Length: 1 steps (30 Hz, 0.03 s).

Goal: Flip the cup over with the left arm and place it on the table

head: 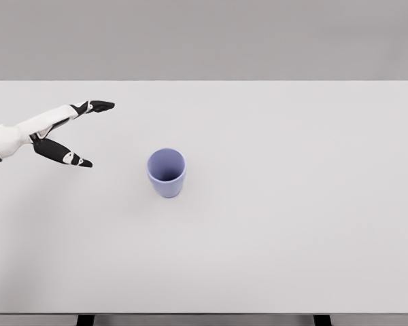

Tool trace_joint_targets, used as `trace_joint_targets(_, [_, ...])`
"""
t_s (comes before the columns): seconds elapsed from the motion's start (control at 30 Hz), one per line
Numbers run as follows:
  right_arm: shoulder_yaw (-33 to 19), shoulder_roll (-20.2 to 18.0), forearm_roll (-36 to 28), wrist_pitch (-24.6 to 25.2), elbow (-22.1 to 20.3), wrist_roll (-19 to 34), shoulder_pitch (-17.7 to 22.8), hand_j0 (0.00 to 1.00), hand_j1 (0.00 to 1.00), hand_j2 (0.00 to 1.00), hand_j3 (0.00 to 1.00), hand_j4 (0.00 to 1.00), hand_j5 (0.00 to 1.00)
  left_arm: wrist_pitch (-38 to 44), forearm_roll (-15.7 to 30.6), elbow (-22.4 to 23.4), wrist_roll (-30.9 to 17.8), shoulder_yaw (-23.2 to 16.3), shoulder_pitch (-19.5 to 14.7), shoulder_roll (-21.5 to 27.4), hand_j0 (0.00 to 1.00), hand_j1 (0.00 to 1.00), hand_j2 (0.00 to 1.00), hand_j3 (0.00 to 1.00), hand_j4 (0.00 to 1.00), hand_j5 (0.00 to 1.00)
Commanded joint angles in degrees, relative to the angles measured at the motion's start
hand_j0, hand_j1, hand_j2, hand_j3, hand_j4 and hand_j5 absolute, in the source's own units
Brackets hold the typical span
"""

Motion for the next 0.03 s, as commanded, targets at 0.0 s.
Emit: trace_joint_targets(0.0, [0.0,0.0,0.0,0.0,0.0,0.0,0.0,1.00,1.00,1.00,1.00,1.00,1.00,0.1,0.3,0.0,0.0,0.0,0.1,0.1,1.00,1.00,1.00,1.00,1.00,1.00])
